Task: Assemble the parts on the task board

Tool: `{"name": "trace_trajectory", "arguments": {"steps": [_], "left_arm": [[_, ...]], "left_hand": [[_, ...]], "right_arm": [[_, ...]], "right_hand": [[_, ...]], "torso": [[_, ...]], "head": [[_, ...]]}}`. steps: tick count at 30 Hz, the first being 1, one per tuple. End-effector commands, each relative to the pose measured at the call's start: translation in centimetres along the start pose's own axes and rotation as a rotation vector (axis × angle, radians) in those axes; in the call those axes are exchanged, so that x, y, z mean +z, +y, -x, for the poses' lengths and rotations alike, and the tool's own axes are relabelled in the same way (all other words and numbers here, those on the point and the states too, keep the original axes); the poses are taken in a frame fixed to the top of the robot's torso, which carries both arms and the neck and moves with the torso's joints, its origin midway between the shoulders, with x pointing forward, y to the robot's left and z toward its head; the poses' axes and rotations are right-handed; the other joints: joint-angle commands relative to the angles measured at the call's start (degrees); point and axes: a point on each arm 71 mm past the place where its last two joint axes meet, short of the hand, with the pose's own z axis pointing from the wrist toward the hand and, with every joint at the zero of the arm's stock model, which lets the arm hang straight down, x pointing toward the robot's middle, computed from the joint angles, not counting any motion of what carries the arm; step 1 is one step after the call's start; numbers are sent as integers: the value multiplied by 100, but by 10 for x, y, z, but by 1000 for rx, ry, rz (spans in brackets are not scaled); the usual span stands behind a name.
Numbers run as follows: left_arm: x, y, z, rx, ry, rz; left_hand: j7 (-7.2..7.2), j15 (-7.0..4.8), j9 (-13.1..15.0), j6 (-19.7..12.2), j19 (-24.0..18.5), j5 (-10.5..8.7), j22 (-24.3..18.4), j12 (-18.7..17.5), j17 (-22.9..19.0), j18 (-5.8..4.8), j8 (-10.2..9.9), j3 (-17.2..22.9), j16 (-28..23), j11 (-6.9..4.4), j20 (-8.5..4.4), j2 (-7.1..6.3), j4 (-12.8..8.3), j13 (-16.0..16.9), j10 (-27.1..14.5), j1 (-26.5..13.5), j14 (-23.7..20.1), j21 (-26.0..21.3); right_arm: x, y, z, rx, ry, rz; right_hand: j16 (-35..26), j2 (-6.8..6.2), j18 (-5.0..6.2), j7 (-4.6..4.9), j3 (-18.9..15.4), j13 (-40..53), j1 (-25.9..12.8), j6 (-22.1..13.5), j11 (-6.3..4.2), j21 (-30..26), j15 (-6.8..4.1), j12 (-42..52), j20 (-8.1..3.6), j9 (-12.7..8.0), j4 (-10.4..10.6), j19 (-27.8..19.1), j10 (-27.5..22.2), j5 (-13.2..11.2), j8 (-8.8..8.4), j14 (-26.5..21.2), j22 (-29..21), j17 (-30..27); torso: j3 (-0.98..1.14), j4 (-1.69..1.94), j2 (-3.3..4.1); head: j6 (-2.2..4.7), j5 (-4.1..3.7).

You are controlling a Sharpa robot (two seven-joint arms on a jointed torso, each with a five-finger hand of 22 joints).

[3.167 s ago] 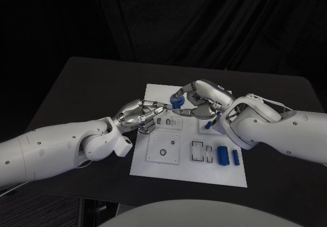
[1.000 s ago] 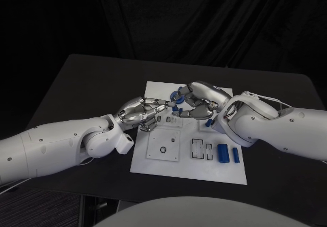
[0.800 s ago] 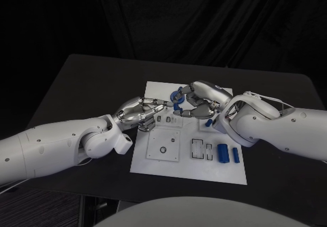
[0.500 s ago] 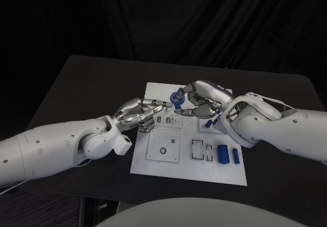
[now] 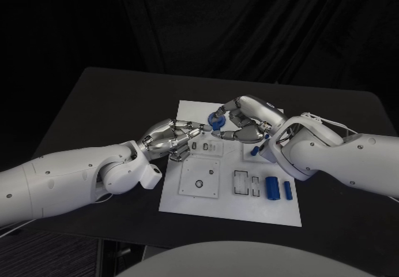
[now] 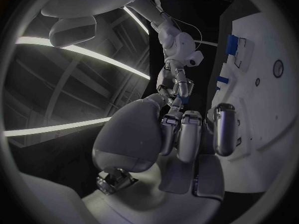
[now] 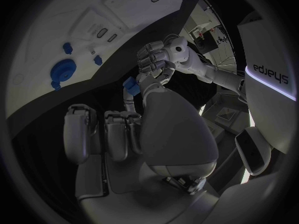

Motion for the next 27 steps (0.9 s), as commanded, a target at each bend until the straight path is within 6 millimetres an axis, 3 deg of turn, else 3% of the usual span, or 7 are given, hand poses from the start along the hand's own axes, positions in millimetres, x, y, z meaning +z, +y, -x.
{"name": "trace_trajectory", "arguments": {"steps": [1,27], "left_arm": [[1,-1,-1,-4,0,-20],[4,0,-3,-9,10,-19]], "left_hand": [[6,-16,6,30,0,-22,620,13,1509,-66,-4,23,15,-24,-29,3,7,1492,598,39,595,-21],[-6,-19,-1,-25,-22,-22,608,13,1509,-61,-16,39,15,-27,-31,6,-8,1492,598,52,595,-28]], "right_arm": [[0,2,0,10,-14,11],[3,1,-6,13,43,-9]], "right_hand": [[17,79,-16,-176,5,1509,7,203,8,-14,-3,15,-7,83,7,144,606,14,14,585,1233,1510],[17,81,-15,-176,0,1509,0,191,9,-19,-1,15,-6,74,16,142,606,3,3,585,1231,1510]], "torso": [[0,-4,3],[-2,-1,-1]], "head": [[6,2],[-33,11]]}}
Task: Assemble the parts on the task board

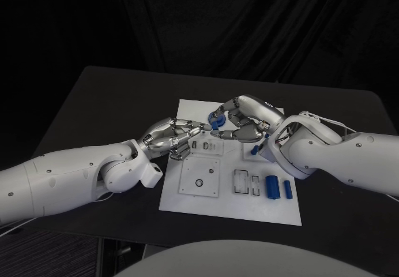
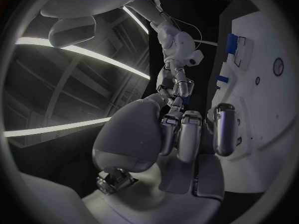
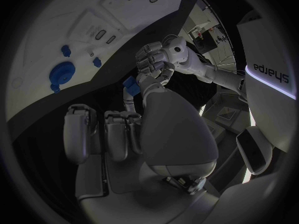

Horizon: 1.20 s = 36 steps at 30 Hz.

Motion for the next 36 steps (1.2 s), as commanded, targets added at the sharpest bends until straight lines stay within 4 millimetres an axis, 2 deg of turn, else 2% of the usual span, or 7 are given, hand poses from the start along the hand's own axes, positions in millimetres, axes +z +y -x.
{"name": "trace_trajectory", "arguments": {"steps": [1,36], "left_arm": [[2,-1,-4,-12,13,-17],[2,1,-3,-15,16,-8]], "left_hand": [[-7,-19,-4,-25,-22,-22,609,13,1509,-61,-17,40,15,-28,-31,6,-8,1490,598,52,595,-28],[-6,-20,-3,-10,-32,-37,604,13,1509,-59,-17,43,15,-28,-33,13,2,1490,598,40,595,-32]], "right_arm": [[0,1,-4,5,25,-5],[0,0,-5,5,36,-8]], "right_hand": [[17,48,-15,-173,2,1509,13,194,9,-19,-1,15,-6,74,17,142,606,0,25,585,1233,1510],[17,81,-15,-190,26,1509,68,233,-3,-19,-7,15,-8,73,-13,142,606,2,41,585,1233,1510]], "torso": [[-1,3,0],[0,2,0]], "head": [[-3,3],[-3,2]]}}
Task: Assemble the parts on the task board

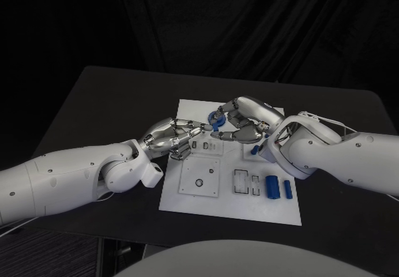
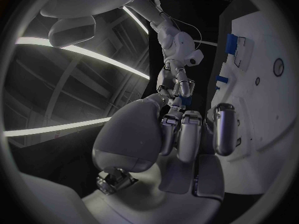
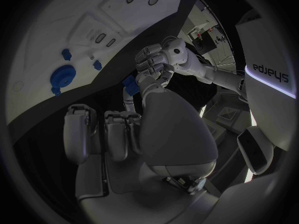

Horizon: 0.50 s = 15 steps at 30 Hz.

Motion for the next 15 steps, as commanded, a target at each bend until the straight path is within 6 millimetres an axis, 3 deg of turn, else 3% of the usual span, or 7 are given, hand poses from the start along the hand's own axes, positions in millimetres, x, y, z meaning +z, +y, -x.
{"name": "trace_trajectory", "arguments": {"steps": [1,15], "left_arm": [[1,0,-3,-13,14,-10],[2,0,-4,-14,15,-6]], "left_hand": [[-6,-20,-6,-10,-10,-37,605,13,1510,-60,-17,43,15,-29,-11,13,2,1494,599,40,595,-32],[-6,-21,-6,-6,-17,-39,602,13,1510,-58,-17,46,15,-29,-12,16,3,1494,599,39,595,-34]], "right_arm": [[0,1,-3,2,15,-3],[0,2,-3,3,14,1]], "right_hand": [[17,31,-15,-201,27,1509,15,223,-3,-19,-7,15,-8,74,7,142,606,31,38,585,1230,1510],[17,37,-15,-207,31,1509,32,240,-8,-16,-10,15,-10,76,-5,144,606,26,46,585,1231,1510]], "torso": [[-2,4,0],[-2,2,0]], "head": [[-1,1],[6,13]]}}
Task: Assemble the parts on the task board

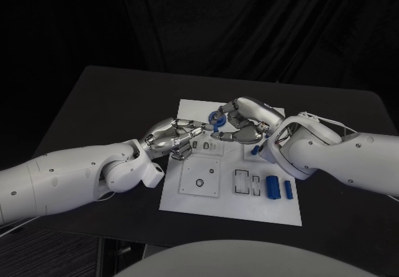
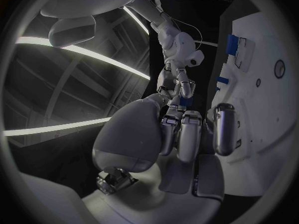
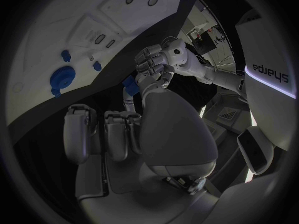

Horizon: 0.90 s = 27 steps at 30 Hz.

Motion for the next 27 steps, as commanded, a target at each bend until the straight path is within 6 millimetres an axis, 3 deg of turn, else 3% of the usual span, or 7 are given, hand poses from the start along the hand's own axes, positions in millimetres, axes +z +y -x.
{"name": "trace_trajectory", "arguments": {"steps": [1,18,27], "left_arm": [[1,0,-3,-11,10,-4],[-3,-1,0,-4,-5,-13],[-16,-5,8,18,-50,-21]], "left_hand": [[-4,-21,-6,-6,-17,-39,602,14,1505,-59,-16,46,15,-29,-12,16,3,1492,599,39,595,-34],[-6,-24,-5,5,-17,-24,604,14,1505,-58,-15,73,15,-34,-15,22,-22,1492,599,61,595,-36],[1,-26,3,66,0,-9,616,14,1505,-62,-3,85,15,-35,-17,13,-44,1492,599,75,595,-33]], "right_arm": [[0,2,-2,2,8,0],[1,-3,-1,-4,14,-9],[0,-16,-5,-11,13,-29]], "right_hand": [[17,36,-16,-207,40,1510,14,240,-8,-16,-10,15,-10,76,4,144,607,16,46,585,1232,1510],[17,37,-16,-208,38,1510,18,247,-10,-16,-14,15,-12,75,0,144,607,0,48,585,1232,1510],[17,74,-13,-205,24,1510,25,234,-9,-31,-15,15,-17,58,4,133,607,-226,34,585,1227,1510]], "torso": [[0,0,1],[-1,1,3],[-5,4,1]], "head": [[4,-5],[-2,4],[-2,16]]}}
